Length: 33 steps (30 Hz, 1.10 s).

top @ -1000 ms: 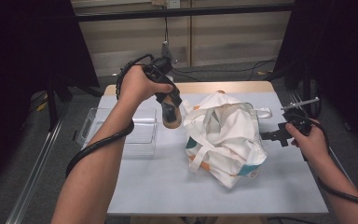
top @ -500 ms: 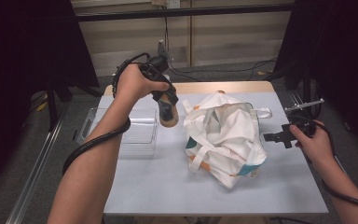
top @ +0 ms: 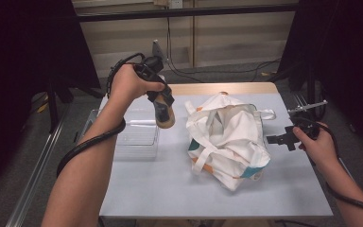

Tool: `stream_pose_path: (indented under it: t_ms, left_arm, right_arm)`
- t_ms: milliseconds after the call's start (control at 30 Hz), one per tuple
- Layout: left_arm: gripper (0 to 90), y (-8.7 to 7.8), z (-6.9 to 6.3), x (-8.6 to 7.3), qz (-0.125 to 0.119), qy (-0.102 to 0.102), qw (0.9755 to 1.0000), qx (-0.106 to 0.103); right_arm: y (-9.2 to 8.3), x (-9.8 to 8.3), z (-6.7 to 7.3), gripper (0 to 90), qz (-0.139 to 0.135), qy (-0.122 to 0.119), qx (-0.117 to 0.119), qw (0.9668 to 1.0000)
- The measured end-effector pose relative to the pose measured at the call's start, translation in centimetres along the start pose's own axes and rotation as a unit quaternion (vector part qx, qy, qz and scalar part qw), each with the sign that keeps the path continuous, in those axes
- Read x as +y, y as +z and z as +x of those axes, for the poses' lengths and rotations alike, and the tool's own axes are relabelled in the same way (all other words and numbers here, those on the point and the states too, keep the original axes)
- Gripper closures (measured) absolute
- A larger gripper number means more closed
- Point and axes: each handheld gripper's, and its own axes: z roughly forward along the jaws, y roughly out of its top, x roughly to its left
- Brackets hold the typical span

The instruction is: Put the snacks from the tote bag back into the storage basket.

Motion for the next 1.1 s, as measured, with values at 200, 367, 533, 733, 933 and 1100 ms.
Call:
stream_pose_path:
  t_ms: [200,367,533,733,933,1100]
  left_arm:
    - [30.6,-0.3,0.5,-0.4,-0.003,-0.001,1.0000,0.004]
    - [30.6,-0.5,0.9,-0.8,-0.003,-0.007,1.0000,0.004]
    - [30.6,-0.4,1.4,-1.2,0.000,-0.011,0.9999,0.009]
    - [30.6,-0.4,2.0,-1.7,0.000,-0.018,0.9998,0.012]
    - [30.6,-0.6,2.5,-2.2,0.000,-0.024,0.9996,0.015]
    - [30.6,-0.5,3.1,-2.6,-0.001,-0.031,0.9993,0.020]
  right_arm:
    - [0.2,0.0,0.0,3.1,0.000,0.001,0.001,1.0000]
    - [0.1,0.1,0.1,3.1,0.001,0.003,0.001,1.0000]
    - [0.0,0.3,0.2,3.1,0.001,0.002,-0.002,1.0000]
    - [0.1,0.2,0.3,3.1,0.002,-0.002,-0.001,1.0000]
    - [0.2,0.2,0.3,3.1,0.001,0.000,0.000,1.0000]
    - [0.1,0.2,0.4,3.1,-0.002,0.001,-0.001,1.0000]
